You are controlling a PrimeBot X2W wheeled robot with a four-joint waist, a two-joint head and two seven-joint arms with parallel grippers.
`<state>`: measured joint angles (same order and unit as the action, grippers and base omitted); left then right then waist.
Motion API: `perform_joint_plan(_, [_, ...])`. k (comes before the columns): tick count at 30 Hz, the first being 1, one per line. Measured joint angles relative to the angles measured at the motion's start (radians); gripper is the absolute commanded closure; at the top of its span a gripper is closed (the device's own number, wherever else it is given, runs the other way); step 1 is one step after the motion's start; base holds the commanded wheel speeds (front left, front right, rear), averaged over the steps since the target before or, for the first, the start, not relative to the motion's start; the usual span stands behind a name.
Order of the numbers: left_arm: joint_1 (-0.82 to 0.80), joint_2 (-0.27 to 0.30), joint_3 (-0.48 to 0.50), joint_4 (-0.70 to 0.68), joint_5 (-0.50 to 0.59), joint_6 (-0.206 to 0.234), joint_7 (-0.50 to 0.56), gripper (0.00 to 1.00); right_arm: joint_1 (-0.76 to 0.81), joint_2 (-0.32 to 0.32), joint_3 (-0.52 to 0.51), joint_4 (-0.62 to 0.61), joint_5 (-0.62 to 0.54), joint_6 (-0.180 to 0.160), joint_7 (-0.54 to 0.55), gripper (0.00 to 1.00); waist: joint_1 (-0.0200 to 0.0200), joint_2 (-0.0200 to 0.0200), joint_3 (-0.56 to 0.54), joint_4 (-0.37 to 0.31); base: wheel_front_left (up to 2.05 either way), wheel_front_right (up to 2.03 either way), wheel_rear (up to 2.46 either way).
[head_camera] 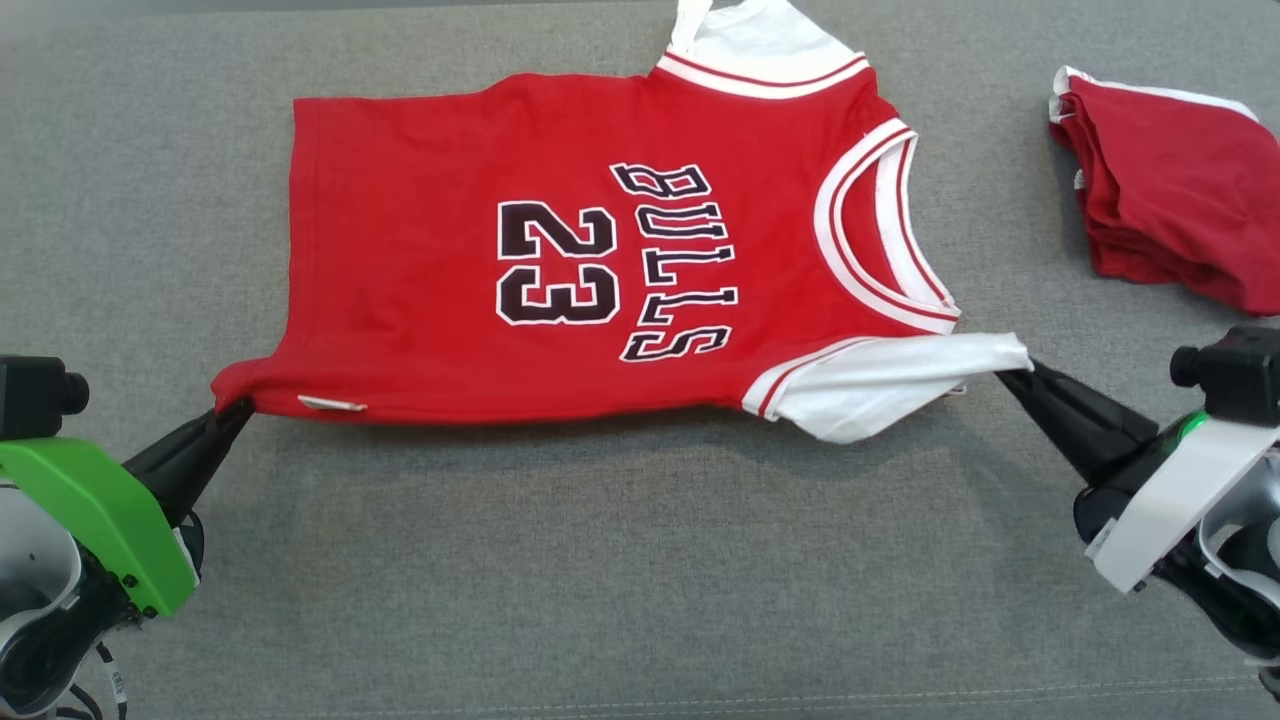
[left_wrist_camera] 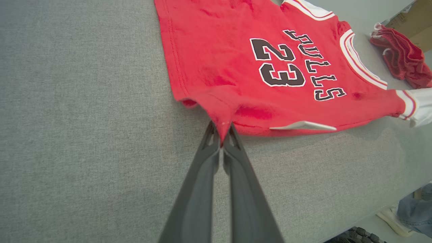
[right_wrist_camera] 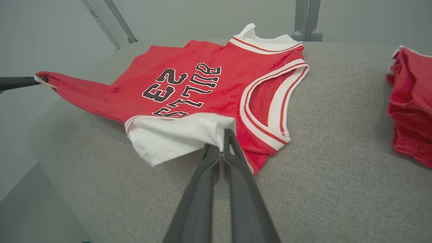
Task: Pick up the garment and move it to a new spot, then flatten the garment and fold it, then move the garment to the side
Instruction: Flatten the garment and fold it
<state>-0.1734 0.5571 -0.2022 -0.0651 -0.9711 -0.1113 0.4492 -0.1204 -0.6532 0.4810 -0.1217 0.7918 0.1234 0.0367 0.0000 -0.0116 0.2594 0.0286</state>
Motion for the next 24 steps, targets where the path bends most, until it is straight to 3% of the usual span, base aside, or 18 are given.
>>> perform_joint_plan(7, [-0.023, 0.022, 0.002, -0.041, -0.011, 0.016, 0.053, 1.00, -0.088, -0.044, -0.018, -0.021, 0.003, 0.000, 0.054, 1.00, 0.0000, 0.0000, 0.063, -0.002, 0.00, 0.00, 0.00])
perform_joint_plan(16, [-0.149, 0.024, -0.021, -0.046, -0.012, 0.037, 0.125, 1.00, -0.206, -0.042, 0.007, -0.016, 0.029, 0.000, 0.119, 1.00, 0.0000, 0.0000, 0.135, 0.007, 0.00, 0.00, 0.00])
perform_joint_plan(24, [-0.250, 0.027, -0.030, -0.007, -0.022, 0.085, 0.203, 1.00, -0.334, -0.044, 0.009, 0.023, 0.035, 0.000, 0.168, 1.00, 0.0000, 0.0000, 0.197, 0.013, 0.00, 0.00, 0.00])
